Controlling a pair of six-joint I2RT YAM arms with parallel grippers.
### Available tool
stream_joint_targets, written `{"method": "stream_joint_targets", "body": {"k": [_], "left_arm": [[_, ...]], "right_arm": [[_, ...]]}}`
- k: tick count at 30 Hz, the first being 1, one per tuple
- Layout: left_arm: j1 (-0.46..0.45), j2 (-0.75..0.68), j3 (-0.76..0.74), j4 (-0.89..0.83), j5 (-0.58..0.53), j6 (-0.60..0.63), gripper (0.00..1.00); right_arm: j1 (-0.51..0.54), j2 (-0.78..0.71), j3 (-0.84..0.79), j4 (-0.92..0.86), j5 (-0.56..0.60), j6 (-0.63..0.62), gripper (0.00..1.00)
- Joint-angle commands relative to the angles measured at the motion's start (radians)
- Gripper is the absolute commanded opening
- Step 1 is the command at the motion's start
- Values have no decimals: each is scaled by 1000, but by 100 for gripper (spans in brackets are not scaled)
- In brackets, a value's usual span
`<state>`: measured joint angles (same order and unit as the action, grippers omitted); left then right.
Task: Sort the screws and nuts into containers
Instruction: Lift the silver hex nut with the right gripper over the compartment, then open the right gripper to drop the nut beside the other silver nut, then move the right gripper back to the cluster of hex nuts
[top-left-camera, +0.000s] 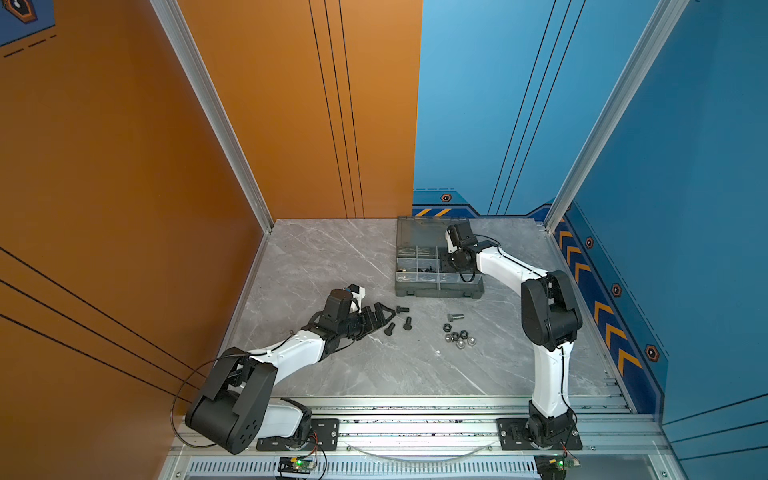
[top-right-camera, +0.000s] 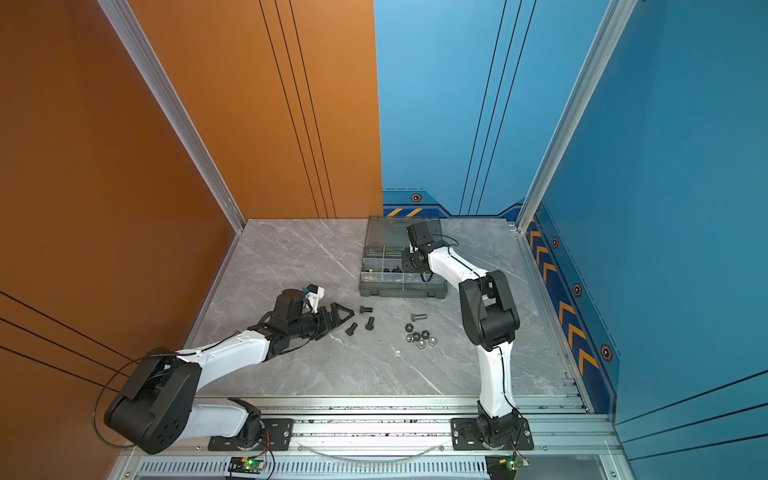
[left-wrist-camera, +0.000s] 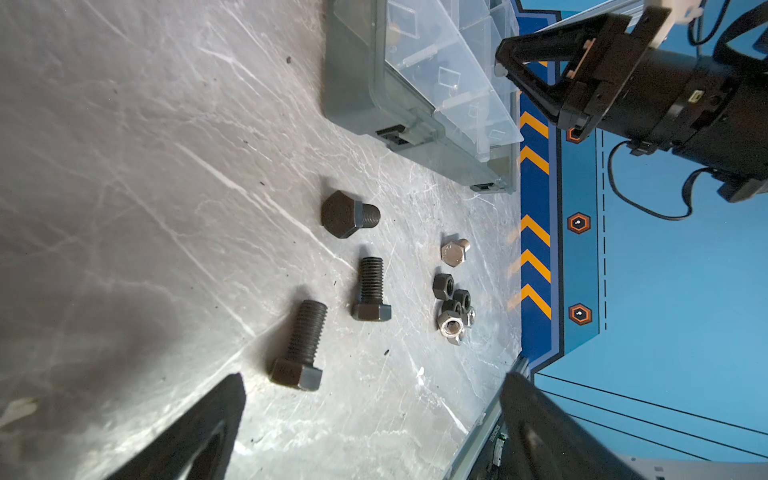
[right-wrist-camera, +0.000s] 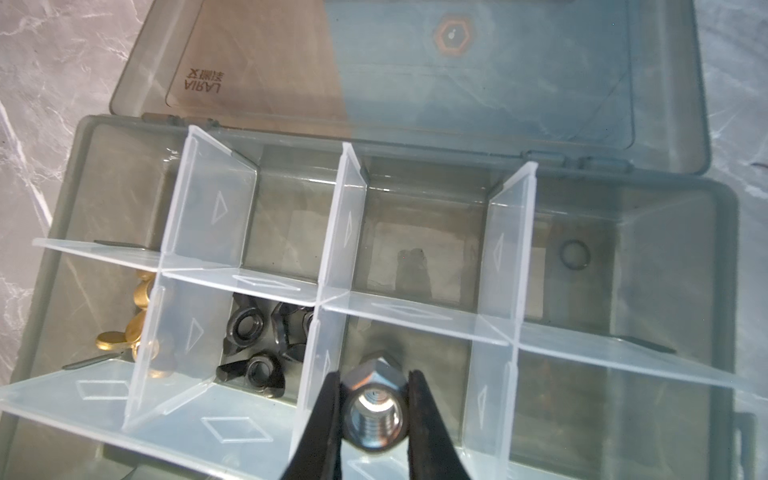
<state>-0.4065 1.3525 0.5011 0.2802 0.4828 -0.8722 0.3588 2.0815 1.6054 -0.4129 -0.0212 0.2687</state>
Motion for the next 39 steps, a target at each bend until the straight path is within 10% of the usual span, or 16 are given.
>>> {"method": "stream_joint_targets", "body": {"k": [1,20,39], "left_arm": [[-4,-19,14,9,3,-2,97],[-3,-24,13,41,22,-8,98],[6,14,28,67,49,-14,98]], "right_arm": [[-9,22,22,-36,30,-4,16],[-12,-90,-28,-61,25,-23,48],[43,-654,-646,-85,-60,134,52]]}}
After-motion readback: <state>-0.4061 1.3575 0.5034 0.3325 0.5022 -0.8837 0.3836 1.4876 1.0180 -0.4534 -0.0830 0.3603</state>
